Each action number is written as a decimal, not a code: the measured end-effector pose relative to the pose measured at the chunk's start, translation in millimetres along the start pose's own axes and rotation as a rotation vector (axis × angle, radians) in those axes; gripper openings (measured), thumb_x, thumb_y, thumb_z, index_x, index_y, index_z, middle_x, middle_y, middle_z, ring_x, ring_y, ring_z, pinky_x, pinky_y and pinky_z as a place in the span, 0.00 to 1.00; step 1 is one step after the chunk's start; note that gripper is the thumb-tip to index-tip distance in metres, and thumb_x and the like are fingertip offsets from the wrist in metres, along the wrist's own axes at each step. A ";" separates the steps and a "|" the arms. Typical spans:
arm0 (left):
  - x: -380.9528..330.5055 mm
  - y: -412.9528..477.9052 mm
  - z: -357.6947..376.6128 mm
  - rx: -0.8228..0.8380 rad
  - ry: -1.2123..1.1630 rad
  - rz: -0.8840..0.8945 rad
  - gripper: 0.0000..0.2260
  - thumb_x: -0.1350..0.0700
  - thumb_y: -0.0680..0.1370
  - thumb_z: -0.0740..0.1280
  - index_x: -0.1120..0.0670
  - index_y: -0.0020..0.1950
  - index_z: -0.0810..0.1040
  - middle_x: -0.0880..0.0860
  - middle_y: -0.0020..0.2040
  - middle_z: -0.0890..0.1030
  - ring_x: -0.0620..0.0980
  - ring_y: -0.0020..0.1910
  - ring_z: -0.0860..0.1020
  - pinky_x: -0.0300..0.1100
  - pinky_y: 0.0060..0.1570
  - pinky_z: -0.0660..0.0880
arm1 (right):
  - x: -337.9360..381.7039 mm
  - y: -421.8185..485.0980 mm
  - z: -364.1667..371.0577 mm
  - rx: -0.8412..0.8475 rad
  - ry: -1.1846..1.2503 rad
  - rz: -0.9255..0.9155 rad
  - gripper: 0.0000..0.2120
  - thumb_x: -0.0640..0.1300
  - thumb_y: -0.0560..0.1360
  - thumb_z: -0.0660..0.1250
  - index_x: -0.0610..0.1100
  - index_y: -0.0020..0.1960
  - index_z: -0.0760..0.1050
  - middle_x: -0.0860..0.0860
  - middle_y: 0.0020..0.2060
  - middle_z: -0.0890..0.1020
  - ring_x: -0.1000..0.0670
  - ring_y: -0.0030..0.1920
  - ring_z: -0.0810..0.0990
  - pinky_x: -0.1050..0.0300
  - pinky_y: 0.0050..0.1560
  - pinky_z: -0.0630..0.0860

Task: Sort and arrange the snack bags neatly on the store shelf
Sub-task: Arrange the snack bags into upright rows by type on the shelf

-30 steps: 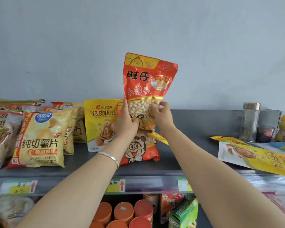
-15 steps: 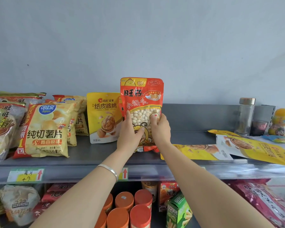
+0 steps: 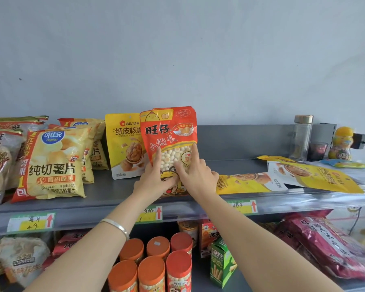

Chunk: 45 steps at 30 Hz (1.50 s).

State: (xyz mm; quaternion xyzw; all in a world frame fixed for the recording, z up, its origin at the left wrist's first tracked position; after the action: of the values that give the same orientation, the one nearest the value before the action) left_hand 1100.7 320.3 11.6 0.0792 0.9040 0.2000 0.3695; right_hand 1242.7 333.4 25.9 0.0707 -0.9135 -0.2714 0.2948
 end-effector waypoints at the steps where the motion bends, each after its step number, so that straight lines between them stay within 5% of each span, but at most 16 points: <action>1: 2.4 1.5 2.2 0.046 -0.051 -0.005 0.49 0.40 0.70 0.69 0.37 0.73 0.31 0.46 0.78 0.46 0.51 0.76 0.53 0.53 0.70 0.60 | -0.2 -0.5 0.5 0.006 -0.012 -0.011 0.36 0.67 0.76 0.49 0.55 0.77 0.41 0.45 0.64 0.74 0.41 0.64 0.73 0.39 0.62 0.63; 5: 1.3 5.5 13.1 0.171 -0.149 0.008 0.49 0.58 0.75 0.70 0.43 0.75 0.32 0.46 0.78 0.44 0.47 0.75 0.52 0.36 0.61 0.57 | -2.6 0.5 6.1 0.038 -0.085 -0.012 0.38 0.69 0.76 0.49 0.55 0.77 0.38 0.44 0.66 0.73 0.41 0.66 0.72 0.39 0.64 0.63; 15: -4.4 30.3 39.5 0.218 -0.234 0.040 0.49 0.58 0.75 0.71 0.40 0.74 0.33 0.46 0.78 0.49 0.48 0.74 0.55 0.40 0.66 0.59 | -30.4 17.2 13.1 0.058 -0.157 0.135 0.37 0.68 0.77 0.48 0.54 0.78 0.38 0.44 0.68 0.72 0.40 0.68 0.69 0.36 0.66 0.60; 19: -3.9 28.0 31.3 0.114 -0.187 0.055 0.48 0.57 0.73 0.73 0.43 0.77 0.38 0.50 0.78 0.51 0.49 0.75 0.55 0.43 0.69 0.58 | -28.7 17.8 13.1 0.091 -0.158 0.119 0.36 0.67 0.77 0.48 0.53 0.78 0.40 0.44 0.68 0.72 0.39 0.68 0.69 0.35 0.67 0.60; 25: -18.4 11.3 -4.1 -0.214 0.008 0.116 0.34 0.54 0.75 0.70 0.49 0.76 0.56 0.54 0.75 0.55 0.53 0.75 0.55 0.49 0.71 0.57 | -33.0 10.6 -6.8 0.113 -0.200 0.063 0.26 0.61 0.80 0.49 0.51 0.74 0.59 0.45 0.66 0.73 0.40 0.66 0.70 0.41 0.65 0.63; 30: -68.6 -6.0 2.8 -0.312 0.306 0.370 0.23 0.57 0.74 0.70 0.53 0.68 0.71 0.58 0.70 0.67 0.58 0.71 0.63 0.54 0.69 0.60 | -54.2 11.7 -32.4 0.088 -0.279 0.011 0.21 0.54 0.82 0.51 0.49 0.70 0.67 0.46 0.65 0.73 0.42 0.65 0.71 0.45 0.64 0.65; 36: -119.1 -18.5 68.4 -0.061 0.501 0.565 0.20 0.50 0.79 0.63 0.50 0.70 0.70 0.53 0.72 0.66 0.54 0.74 0.59 0.49 0.72 0.51 | -101.2 35.4 -55.2 0.241 -0.403 0.020 0.16 0.47 0.82 0.51 0.46 0.64 0.72 0.44 0.62 0.75 0.40 0.65 0.71 0.40 0.69 0.58; 40: -121.9 -6.1 112.2 0.112 0.657 0.464 0.23 0.44 0.80 0.56 0.47 0.74 0.62 0.49 0.75 0.61 0.50 0.76 0.51 0.50 0.73 0.42 | -136.4 52.8 -50.0 0.407 -0.493 0.050 0.11 0.42 0.80 0.51 0.45 0.52 0.73 0.46 0.57 0.78 0.41 0.63 0.72 0.32 0.70 0.52; 45: -120.0 6.4 137.9 0.212 0.688 0.365 0.24 0.40 0.80 0.53 0.46 0.74 0.62 0.48 0.74 0.64 0.48 0.76 0.53 0.56 0.73 0.39 | -150.2 65.1 -26.4 0.548 -0.615 -0.034 0.12 0.43 0.81 0.54 0.45 0.59 0.73 0.48 0.61 0.76 0.41 0.66 0.71 0.24 0.67 0.47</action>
State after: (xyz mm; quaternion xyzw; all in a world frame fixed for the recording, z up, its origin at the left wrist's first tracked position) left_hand 1282.9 333.0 1.4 0.2045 0.9616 0.1829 -0.0064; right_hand 1382.6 419.6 3.7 0.0775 -0.9962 -0.0313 -0.0263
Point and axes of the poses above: each hand's wrist, its own y-axis towards the middle knuckle, its own z-axis out of the palm, x = y × z, the point moved 10 cm from there along y, towards the middle knuckle
